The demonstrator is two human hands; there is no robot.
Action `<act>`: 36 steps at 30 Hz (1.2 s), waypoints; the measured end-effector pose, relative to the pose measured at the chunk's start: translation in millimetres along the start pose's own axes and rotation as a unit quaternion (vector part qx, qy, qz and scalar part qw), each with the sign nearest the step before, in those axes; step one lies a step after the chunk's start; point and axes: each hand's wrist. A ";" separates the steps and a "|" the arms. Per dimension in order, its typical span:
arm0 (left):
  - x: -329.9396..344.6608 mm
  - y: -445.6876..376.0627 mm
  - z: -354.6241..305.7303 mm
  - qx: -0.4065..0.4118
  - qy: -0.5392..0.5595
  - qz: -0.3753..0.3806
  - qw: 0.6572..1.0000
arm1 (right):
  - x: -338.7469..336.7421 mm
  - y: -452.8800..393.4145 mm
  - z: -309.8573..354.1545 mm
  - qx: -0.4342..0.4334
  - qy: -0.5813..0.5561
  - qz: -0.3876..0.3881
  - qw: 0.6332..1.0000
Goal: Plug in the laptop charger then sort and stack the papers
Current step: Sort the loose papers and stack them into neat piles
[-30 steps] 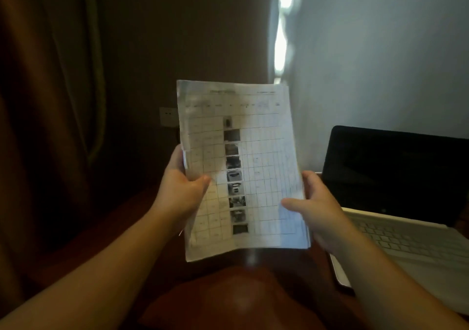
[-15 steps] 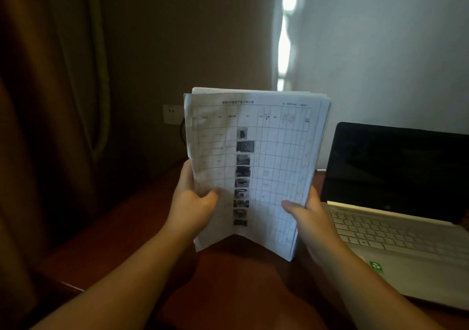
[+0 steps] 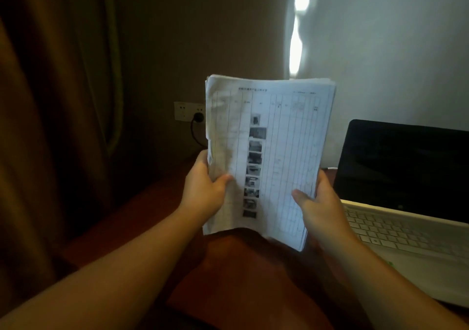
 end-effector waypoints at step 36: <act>-133.0 -53.3 114.9 -0.234 -0.465 0.164 0.838 | 169.1 65.9 -34.5 0.210 -0.092 0.172 0.958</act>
Point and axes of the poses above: each hand's wrist, its own y-axis away from the middle knuckle, its own x-axis out of the palm, z = x × y, and after that the axes turned 14 degrees about -y, right-handed
